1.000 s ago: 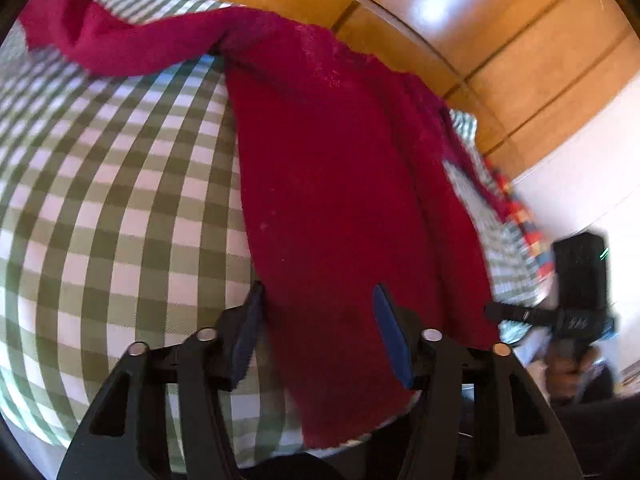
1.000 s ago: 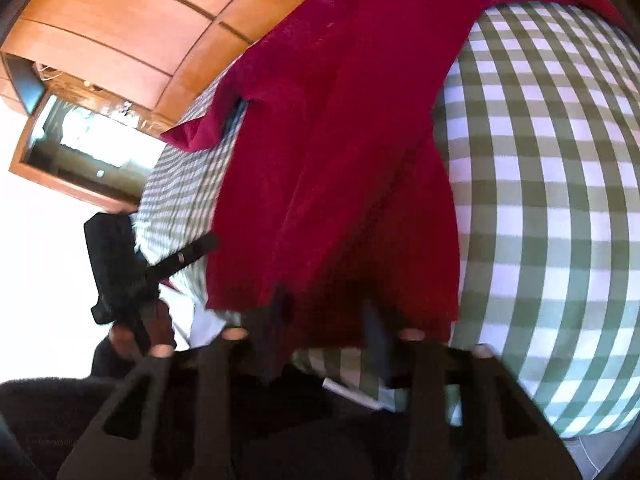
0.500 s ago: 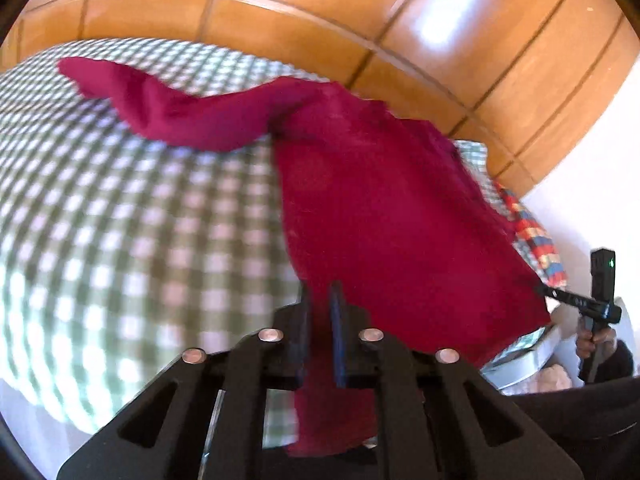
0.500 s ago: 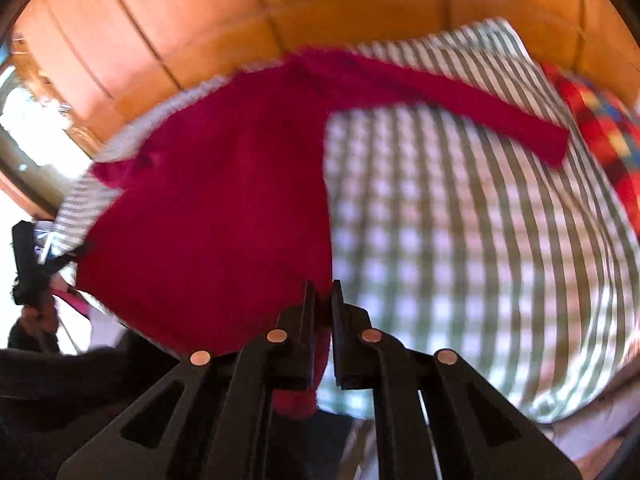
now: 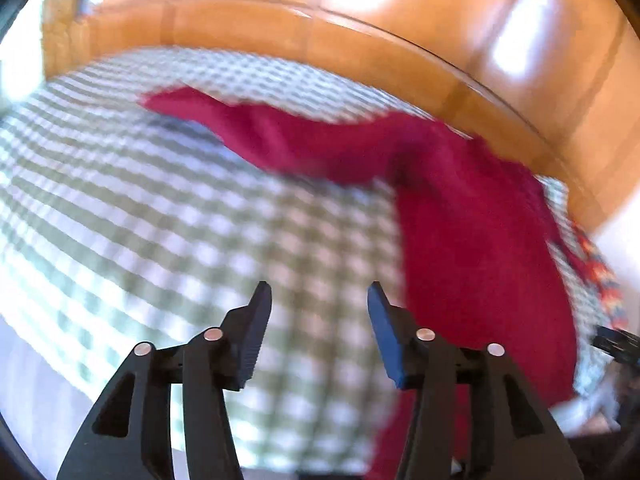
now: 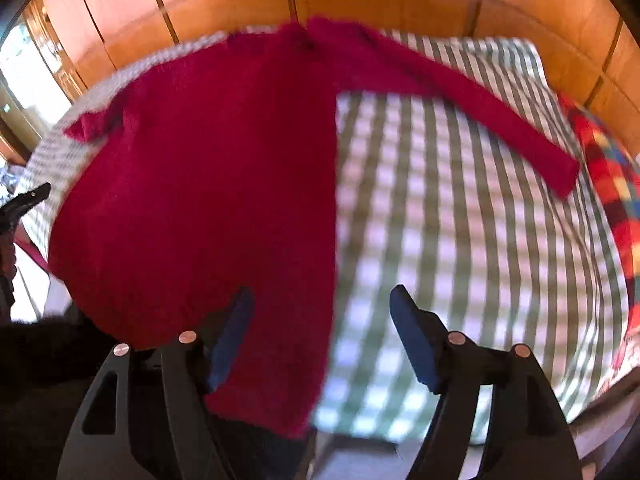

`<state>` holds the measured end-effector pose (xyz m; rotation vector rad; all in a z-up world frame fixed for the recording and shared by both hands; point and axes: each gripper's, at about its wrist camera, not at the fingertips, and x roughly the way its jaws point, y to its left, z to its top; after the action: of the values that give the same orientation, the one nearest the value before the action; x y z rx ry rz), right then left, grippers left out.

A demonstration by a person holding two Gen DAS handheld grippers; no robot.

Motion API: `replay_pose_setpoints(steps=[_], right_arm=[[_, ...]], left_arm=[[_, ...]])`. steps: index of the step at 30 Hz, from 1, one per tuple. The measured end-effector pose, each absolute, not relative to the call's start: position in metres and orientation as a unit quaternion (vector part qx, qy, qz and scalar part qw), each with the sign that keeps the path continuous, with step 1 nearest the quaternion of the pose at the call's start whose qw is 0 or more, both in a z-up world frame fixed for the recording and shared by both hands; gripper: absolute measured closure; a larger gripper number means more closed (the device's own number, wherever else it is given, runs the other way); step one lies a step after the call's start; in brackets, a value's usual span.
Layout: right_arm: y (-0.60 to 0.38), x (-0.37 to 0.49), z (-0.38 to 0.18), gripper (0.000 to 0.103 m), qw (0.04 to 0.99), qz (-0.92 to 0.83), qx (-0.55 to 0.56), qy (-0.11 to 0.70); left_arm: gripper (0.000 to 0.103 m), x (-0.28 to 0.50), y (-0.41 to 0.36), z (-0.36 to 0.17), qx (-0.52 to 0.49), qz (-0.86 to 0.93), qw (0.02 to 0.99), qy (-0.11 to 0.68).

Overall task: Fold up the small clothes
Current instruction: 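Shake the sweater out with both grippers and lay it flat on the bed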

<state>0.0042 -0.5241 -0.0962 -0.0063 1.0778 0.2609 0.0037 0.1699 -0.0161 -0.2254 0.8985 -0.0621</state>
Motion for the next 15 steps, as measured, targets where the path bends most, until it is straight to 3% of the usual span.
replay_pose_setpoints(steps=[3,9,15], right_arm=[[-0.49,0.022,-0.088,0.032,0.862,0.151,0.015,0.484],[-0.407,0.048,-0.1,0.031,0.86,0.205,0.014,0.468],[-0.35,0.071,-0.123,0.032,0.849,0.223,-0.003,0.478]], left_arm=[[0.053,0.02,0.192,-0.01,-0.07,0.034,0.902,0.424],[0.053,0.046,0.273,-0.004,-0.159,0.131,0.901,0.381],[0.053,0.083,0.266,0.009,0.031,0.128,0.925,0.355]])
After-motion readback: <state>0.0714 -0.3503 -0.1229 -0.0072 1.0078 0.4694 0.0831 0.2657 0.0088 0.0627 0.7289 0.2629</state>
